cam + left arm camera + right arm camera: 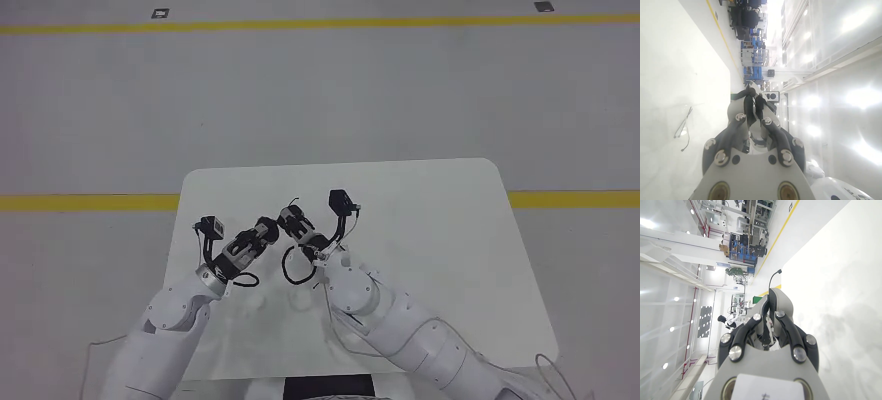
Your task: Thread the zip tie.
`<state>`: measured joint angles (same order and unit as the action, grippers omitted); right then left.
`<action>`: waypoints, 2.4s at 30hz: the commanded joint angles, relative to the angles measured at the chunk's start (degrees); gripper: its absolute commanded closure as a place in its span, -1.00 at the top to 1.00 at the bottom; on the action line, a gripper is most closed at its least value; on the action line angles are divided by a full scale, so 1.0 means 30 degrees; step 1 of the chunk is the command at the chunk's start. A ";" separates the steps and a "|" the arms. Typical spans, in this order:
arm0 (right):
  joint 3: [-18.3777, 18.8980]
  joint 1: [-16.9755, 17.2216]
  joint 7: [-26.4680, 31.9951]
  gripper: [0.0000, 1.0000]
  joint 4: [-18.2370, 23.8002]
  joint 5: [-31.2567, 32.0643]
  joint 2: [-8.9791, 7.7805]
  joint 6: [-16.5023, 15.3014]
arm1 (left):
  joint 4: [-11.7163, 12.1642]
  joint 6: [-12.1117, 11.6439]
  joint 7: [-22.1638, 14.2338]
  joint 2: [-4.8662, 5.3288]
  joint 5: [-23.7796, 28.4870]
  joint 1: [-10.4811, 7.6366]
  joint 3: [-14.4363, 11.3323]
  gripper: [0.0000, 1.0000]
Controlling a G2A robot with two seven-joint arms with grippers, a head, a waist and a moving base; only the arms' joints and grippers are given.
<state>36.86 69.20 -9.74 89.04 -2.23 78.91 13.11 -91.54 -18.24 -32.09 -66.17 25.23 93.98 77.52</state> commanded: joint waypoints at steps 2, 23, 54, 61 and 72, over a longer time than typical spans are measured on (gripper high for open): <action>0.0139 0.0112 0.0083 -1.00 0.0027 0.0218 0.0082 0.0082 | 0.0076 -0.0028 -0.0007 0.0016 0.0058 -0.0001 -0.0019 -1.00; 0.1239 0.0808 0.1342 1.00 0.0180 0.1569 0.0482 -0.0062 | -0.0196 -0.0096 -0.0341 0.0186 0.0379 0.0173 0.0095 -1.00; 0.6001 0.2224 1.0296 1.00 0.0243 -0.2541 -0.0518 -0.3733 | 0.0613 0.1468 -0.8485 0.1249 0.2182 0.0310 0.3104 -1.00; 0.6098 0.1144 1.5511 1.00 -0.1429 -0.5885 -0.0510 -0.4082 | 0.1484 0.1753 -1.1284 0.1516 0.3667 0.0110 0.3811 -1.00; 0.5768 0.0640 1.6302 1.00 -0.2075 -0.6588 -0.0391 -0.4146 | 0.2967 0.1595 -1.2832 0.1502 0.6048 -0.0387 0.3782 -1.00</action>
<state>54.17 71.12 39.16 82.81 -21.99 77.74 0.68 -82.65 -13.45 -70.57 -61.66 43.33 92.82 88.86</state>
